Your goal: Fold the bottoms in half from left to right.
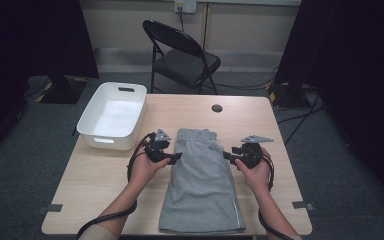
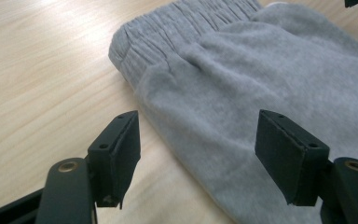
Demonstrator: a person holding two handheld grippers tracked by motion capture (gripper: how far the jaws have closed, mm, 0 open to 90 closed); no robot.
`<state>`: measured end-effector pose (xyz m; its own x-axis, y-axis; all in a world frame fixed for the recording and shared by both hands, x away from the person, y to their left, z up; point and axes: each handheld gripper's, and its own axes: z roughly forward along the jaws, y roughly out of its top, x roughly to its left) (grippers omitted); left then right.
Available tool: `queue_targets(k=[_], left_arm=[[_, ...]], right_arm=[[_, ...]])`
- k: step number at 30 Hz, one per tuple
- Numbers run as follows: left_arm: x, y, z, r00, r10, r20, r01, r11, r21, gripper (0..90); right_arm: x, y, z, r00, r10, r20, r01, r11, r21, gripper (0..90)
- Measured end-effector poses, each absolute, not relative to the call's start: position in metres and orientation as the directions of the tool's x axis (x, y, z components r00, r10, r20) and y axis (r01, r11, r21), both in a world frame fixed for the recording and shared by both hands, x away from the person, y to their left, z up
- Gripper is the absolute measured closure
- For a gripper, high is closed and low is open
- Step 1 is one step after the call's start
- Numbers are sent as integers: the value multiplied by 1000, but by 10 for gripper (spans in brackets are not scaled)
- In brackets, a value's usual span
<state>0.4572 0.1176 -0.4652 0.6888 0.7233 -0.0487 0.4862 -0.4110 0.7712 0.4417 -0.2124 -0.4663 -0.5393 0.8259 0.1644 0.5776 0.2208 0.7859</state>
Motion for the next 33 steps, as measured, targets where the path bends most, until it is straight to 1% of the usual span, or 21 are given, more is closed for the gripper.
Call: queue_targets(k=[5,7,9,16,19,33], left_arm=[[466,113,-466,685,727,-50,491,-410,769,307],[469,112,-466,683,727,-67,499,-397,770,307],[471,112,-467,685,726,-62,496,-403,769,302],[478,112,-468,672,739,-49,504,-409,761,296],[480,112,-469,661,749,-50,507,-397,765,268],[487,110,-467,659,751,-45,501,-393,771,228]], right_arm=[[453,-208,-469,-530,831,169,581,211,786,466],[457,-205,-470,-534,829,168,582,216,784,455],[460,-203,-470,-542,826,158,581,232,780,450],[468,-201,-467,-530,833,157,580,222,784,392],[470,-199,-466,-529,833,163,580,215,786,375],[476,-191,-467,-527,836,152,580,223,783,292]])
